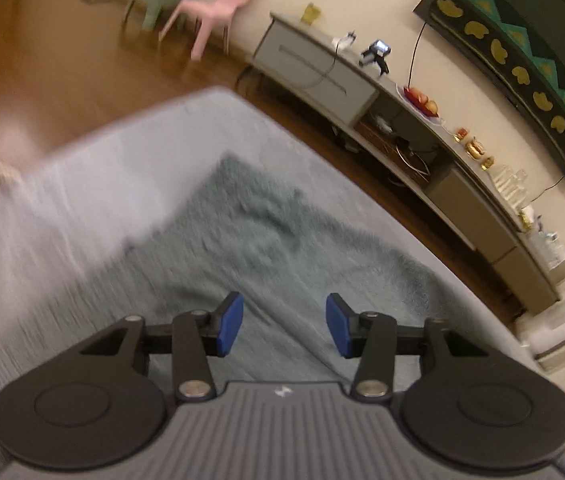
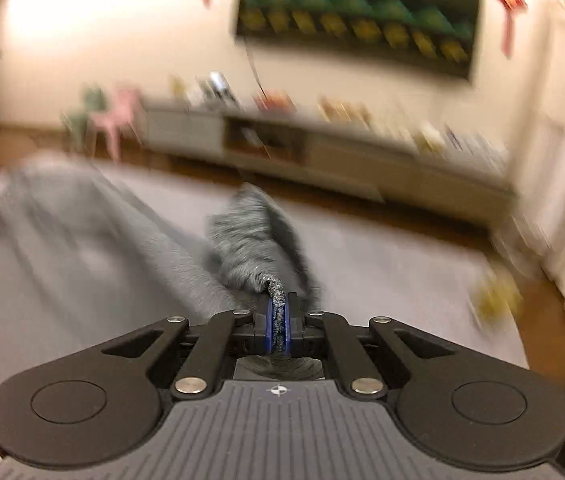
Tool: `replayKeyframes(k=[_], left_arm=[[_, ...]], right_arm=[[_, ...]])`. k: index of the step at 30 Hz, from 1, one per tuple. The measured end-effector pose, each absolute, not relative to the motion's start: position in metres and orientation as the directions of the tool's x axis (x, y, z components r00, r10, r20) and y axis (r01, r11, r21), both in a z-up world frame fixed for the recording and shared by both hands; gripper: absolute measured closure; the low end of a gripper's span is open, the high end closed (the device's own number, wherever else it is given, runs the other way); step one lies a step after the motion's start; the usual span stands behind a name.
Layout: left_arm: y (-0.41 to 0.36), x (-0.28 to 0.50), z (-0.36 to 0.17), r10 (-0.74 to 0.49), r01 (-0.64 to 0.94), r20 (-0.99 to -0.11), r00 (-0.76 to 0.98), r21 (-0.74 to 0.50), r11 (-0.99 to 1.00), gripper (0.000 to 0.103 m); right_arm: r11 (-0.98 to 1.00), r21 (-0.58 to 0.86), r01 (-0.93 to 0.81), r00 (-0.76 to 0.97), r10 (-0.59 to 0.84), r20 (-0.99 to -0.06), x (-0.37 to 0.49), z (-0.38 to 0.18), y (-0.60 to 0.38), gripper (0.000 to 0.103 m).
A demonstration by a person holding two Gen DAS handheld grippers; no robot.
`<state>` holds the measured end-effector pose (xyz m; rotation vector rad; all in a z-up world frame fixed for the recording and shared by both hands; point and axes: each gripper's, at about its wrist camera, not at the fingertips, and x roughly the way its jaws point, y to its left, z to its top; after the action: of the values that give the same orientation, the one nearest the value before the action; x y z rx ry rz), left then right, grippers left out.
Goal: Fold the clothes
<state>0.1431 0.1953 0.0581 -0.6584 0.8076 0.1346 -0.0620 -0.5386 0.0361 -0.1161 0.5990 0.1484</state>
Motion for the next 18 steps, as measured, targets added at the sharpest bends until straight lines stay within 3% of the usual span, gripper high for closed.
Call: replayKeyframes(k=[6, 13, 16, 18], left_arm=[[0.163, 0.144, 0.043, -0.192, -0.346, -0.722, 0.665, -0.524, 0.778, 0.045], [0.139, 0.192, 0.046, -0.234, -0.268, -0.686, 0.689, -0.54, 0.798, 0.027], [0.123, 0.227, 0.03, -0.241, -0.279, -0.726, 0.644, -0.517, 0.809, 0.027], [0.115, 0.246, 0.017, -0.209, -0.305, -0.751, 0.627, -0.483, 0.82, 0.034]], right_arm=[[0.997, 0.014, 0.074, 0.685, -0.04, -0.728, -0.107, -0.037, -0.575, 0.098], [0.98, 0.101, 0.17, 0.706, -0.05, -0.706, -0.097, -0.043, -0.577, 0.097], [0.982, 0.091, 0.165, 0.698, -0.051, -0.714, -0.095, -0.043, -0.576, 0.097], [0.983, 0.083, 0.165, 0.692, -0.055, -0.72, -0.094, -0.043, -0.575, 0.097]])
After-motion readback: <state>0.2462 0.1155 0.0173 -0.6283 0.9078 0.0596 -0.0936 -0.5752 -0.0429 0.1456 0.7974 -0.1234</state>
